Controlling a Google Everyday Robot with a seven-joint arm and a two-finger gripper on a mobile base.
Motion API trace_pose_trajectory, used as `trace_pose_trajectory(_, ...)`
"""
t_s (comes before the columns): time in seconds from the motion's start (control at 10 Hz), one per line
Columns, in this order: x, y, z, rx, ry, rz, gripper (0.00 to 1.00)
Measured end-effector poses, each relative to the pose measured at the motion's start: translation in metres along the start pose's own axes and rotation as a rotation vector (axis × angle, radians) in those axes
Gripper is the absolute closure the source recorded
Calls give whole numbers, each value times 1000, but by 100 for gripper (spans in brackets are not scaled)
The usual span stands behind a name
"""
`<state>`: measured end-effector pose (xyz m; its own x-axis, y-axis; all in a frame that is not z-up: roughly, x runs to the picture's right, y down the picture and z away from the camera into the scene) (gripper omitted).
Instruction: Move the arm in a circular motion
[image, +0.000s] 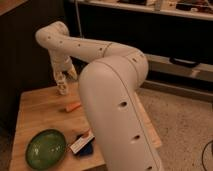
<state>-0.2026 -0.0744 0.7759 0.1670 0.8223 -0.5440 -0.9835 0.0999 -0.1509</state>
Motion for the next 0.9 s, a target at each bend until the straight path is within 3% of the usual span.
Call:
trace_pose_trajectory(0.4, 5, -98, 0, -40, -18, 138, 35)
trace_pose_trajectory(0.6, 21, -161, 0, -45, -20, 227, 35)
trace_pose_trajectory(0.9, 48, -232, 2, -34, -15, 344, 35)
